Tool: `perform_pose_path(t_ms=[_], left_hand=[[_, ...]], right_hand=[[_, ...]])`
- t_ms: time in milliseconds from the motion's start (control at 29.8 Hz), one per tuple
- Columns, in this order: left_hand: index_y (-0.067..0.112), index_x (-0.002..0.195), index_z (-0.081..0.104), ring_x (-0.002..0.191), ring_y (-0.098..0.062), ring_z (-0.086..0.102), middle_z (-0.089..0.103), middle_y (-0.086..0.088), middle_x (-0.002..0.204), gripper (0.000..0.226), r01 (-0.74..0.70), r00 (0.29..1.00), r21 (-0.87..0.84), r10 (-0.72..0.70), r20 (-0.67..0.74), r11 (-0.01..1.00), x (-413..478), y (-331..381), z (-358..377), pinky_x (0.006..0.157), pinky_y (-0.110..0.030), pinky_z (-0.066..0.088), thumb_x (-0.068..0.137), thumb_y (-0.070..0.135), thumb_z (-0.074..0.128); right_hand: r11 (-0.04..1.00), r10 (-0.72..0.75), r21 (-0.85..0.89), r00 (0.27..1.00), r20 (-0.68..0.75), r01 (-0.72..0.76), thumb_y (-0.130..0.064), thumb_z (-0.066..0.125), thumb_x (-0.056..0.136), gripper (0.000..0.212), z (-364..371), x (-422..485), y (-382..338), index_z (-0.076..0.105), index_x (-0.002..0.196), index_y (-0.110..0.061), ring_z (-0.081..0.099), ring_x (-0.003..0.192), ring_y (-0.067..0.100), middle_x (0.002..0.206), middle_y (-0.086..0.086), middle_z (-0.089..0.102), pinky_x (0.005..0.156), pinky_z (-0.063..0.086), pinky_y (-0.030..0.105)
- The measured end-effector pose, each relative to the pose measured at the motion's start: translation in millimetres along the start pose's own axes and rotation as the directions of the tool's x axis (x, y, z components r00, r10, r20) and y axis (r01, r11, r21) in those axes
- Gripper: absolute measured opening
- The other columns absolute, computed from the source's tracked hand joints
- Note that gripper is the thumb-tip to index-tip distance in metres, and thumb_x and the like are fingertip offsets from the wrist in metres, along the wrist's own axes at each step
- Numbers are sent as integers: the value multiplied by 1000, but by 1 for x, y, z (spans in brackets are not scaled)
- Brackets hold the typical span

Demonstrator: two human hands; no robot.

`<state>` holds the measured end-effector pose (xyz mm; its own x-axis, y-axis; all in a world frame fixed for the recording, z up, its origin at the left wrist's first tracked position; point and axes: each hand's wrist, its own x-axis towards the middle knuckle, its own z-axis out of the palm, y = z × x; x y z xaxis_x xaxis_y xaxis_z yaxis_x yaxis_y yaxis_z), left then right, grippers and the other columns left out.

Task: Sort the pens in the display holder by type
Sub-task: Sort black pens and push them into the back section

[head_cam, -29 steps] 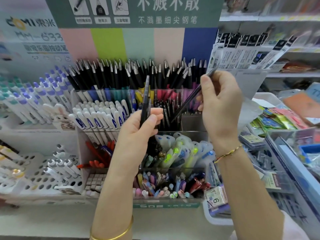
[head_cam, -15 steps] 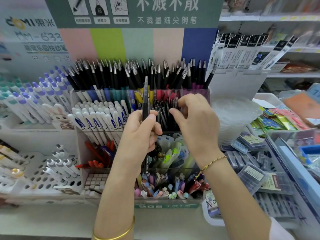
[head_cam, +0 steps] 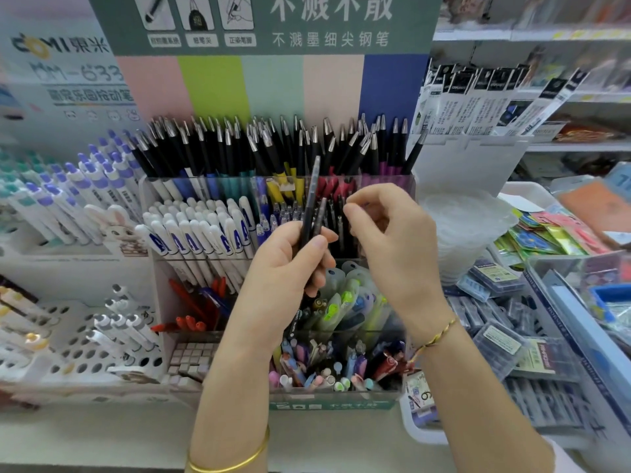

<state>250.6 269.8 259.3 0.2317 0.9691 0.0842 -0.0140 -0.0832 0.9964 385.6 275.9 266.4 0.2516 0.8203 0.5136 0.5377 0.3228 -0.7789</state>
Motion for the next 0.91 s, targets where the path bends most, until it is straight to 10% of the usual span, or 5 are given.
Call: perform_pose_path(t_ms=[168,403,604,738,906], left_hand=[[15,100,64,61,-11,55,64,1,71,15,-8,999,36,6,53,999,0,0,2,55,-25,46,97,11,51],[19,107,62,82,-14,71,71,-4,93,21,43,995,38,-40,-93,998,2,0,-5,73,-31,60,100,16,43],[27,107,62,50,-5,46,63,4,76,20,10,982,155,20,-188,988,4,-3,-11,48,-17,37,100,24,44],[24,107,63,48,-5,36,57,5,70,21,14,988,86,0,-157,996,4,-3,-9,44,-17,30,100,24,43],[14,108,61,49,-9,36,56,4,64,29,4,993,-18,-6,-120,1000,4,0,-5,44,-23,28,103,15,32]], right_hand=[[980,47,178,979,198,-83,-19,67,86,4,-5,0,-6,69,83,-16,59,64,4,75,-2,66,61,46,19],[942,144,332,945,-294,-40,-17,51,97,15,-14,13,-1,52,83,-24,57,56,12,69,0,57,44,44,21],[990,-85,64,904,-418,122,-22,49,96,13,-4,13,5,48,85,-29,57,62,27,72,-5,53,57,50,45],[969,-241,-119,934,-263,216,-16,58,91,10,5,7,7,62,88,-7,58,64,15,74,-4,58,61,49,25],[930,-271,-289,954,-130,225,-17,69,82,10,17,5,19,66,83,-8,58,70,17,76,2,63,62,51,33]])
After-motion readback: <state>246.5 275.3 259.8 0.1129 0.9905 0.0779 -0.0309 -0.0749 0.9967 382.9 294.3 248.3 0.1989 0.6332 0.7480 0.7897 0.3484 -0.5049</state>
